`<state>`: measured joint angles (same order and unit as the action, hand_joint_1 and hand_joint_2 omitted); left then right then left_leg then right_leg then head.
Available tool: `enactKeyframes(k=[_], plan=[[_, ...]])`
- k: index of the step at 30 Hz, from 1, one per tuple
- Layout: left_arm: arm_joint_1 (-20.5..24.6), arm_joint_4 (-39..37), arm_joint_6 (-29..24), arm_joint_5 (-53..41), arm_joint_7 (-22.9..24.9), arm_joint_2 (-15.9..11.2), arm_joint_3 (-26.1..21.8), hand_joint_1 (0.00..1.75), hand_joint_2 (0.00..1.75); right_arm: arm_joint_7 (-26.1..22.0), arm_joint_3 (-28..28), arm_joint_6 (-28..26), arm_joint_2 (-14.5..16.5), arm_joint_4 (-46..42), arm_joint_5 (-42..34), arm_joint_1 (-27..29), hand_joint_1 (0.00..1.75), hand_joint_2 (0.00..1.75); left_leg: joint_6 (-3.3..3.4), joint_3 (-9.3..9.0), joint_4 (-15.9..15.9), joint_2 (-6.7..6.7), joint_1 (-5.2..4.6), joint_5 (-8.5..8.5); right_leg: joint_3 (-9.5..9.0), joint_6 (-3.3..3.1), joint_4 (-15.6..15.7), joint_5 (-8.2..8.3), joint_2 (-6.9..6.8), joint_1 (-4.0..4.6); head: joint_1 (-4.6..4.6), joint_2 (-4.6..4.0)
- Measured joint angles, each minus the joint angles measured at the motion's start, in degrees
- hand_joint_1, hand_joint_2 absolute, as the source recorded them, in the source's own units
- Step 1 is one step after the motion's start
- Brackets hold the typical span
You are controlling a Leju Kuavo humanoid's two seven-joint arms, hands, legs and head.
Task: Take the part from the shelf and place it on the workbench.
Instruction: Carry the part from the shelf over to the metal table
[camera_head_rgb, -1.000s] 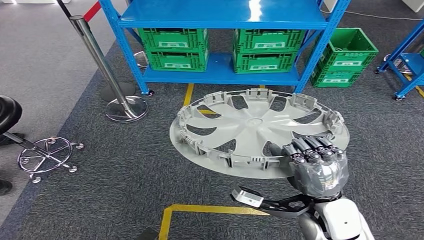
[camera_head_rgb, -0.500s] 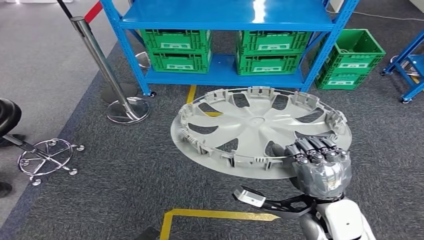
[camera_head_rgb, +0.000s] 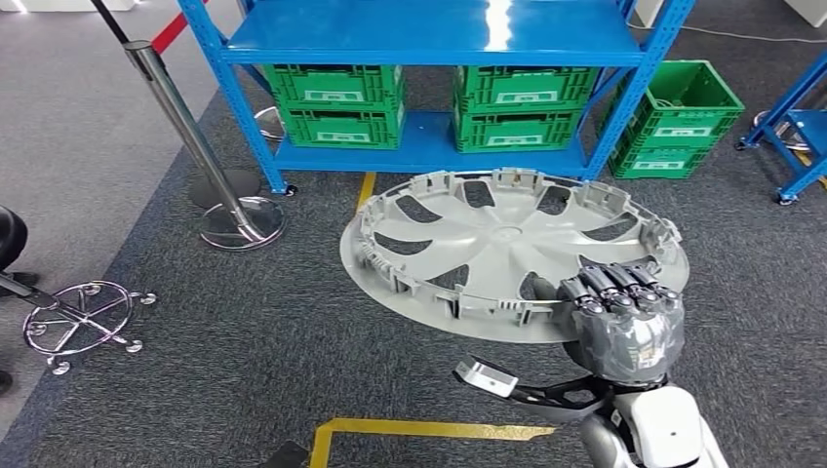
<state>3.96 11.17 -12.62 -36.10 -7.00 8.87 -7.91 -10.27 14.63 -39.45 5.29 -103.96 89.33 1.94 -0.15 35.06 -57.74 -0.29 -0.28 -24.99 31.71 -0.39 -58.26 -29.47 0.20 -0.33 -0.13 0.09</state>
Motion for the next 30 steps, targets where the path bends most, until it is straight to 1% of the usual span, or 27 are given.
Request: enactKeyframes(k=[1, 2, 3, 5, 8, 11, 16, 20, 29, 30], plan=[[-0.04, 0.00, -0.09, -0.02, 0.09, 0.04, 0.00, 0.00, 0.00, 0.54, 0.12, 0.00, 0.00, 0.04, 0.00, 0.03, 1.75, 1.75, -0.21, -0.09, 0.10, -0.06, 0.04, 0.38, -0.01, -0.33, 0.04, -0.20, -0.05, 0.05, 0.06, 0.00], [-0.03, 0.00, -0.20, -0.03, 0.12, 0.07, 0.00, 0.00, 0.00, 1.06, 0.22, 0.00, -0.01, 0.08, 0.00, 0.05, 1.75, 1.75, -0.41, -0.19, 0.21, -0.10, 0.04, 0.38, 0.02, -0.59, 0.08, -0.34, -0.10, 0.07, 0.07, 0.00], [0.01, 0.00, -0.27, -0.04, 0.13, 0.09, 0.00, 0.00, 0.00, 1.53, 0.32, 0.00, -0.01, 0.11, 0.00, 0.06, 1.75, 1.75, -0.31, -0.20, 0.20, -0.14, -0.03, 0.32, -0.07, -0.53, 0.22, -0.17, -0.12, -0.02, 0.09, 0.00], [0.02, 0.00, -0.38, -0.06, 0.14, 0.13, 0.00, 0.00, 0.00, 2.40, 0.55, 0.00, -0.01, 0.15, 0.00, 0.05, 1.75, 1.75, -0.06, -0.19, 0.19, -0.18, -0.14, 0.33, -0.43, 0.15, 0.52, 0.01, -0.11, -0.15, 0.08, 0.00], [0.01, 0.00, -0.40, -0.08, 0.16, 0.14, 0.00, 0.00, 0.00, 3.55, 0.96, 0.00, -0.03, 0.18, 0.00, 0.08, 1.75, 1.75, 0.21, -0.15, 0.17, -0.17, -0.23, 0.38, -0.89, 0.63, 0.76, 0.22, -0.08, -0.24, 0.07, 0.00], [0.02, 0.00, -0.40, -0.09, 0.16, 0.11, 0.00, 0.00, 0.00, 4.38, 1.33, 0.00, -0.05, 0.26, 0.00, 0.08, 1.75, 1.75, 0.38, -0.15, 0.14, -0.17, -0.30, 0.38, -0.89, 0.98, 0.81, 0.26, -0.08, -0.32, 0.05, 0.00], [0.00, 0.00, -0.38, -0.09, 0.16, 0.04, 0.00, 0.00, 0.00, 6.04, 1.82, 0.00, -0.14, 0.55, 0.00, 0.07, 1.75, 1.75, 0.52, -0.16, 0.14, -0.17, -0.30, 0.47, -0.84, 1.17, 0.81, 0.32, -0.09, -0.32, 0.04, 0.00], [-0.02, 0.00, -0.12, -0.10, 0.16, -0.02, 0.00, 0.00, 0.00, 7.28, 2.22, 0.00, -0.29, 0.93, 0.00, 0.02, 1.75, 1.75, 0.50, -0.17, 0.14, -0.17, -0.26, 0.59, -0.83, 1.22, 0.76, 0.36, -0.09, -0.28, 0.03, 0.00], [-0.10, 0.00, 0.27, -0.09, 0.16, -0.07, 0.00, 0.00, 0.00, 8.28, 2.66, 0.00, -0.78, 1.94, 0.00, -0.38, 1.75, 1.75, 0.50, -0.16, 0.14, -0.17, -0.21, 0.67, -0.81, 1.22, 0.66, 0.39, -0.10, -0.25, 0.04, 0.00], [-0.10, 0.00, 0.28, -0.09, 0.16, -0.09, 0.00, 0.00, 0.00, 8.25, 2.66, 0.00, -0.83, 2.03, 0.00, -0.45, 1.75, 1.75, 0.61, -0.13, 0.04, -0.17, -0.26, 0.61, -0.84, 1.34, 0.80, 0.47, -0.09, -0.34, 0.04, 0.00]])
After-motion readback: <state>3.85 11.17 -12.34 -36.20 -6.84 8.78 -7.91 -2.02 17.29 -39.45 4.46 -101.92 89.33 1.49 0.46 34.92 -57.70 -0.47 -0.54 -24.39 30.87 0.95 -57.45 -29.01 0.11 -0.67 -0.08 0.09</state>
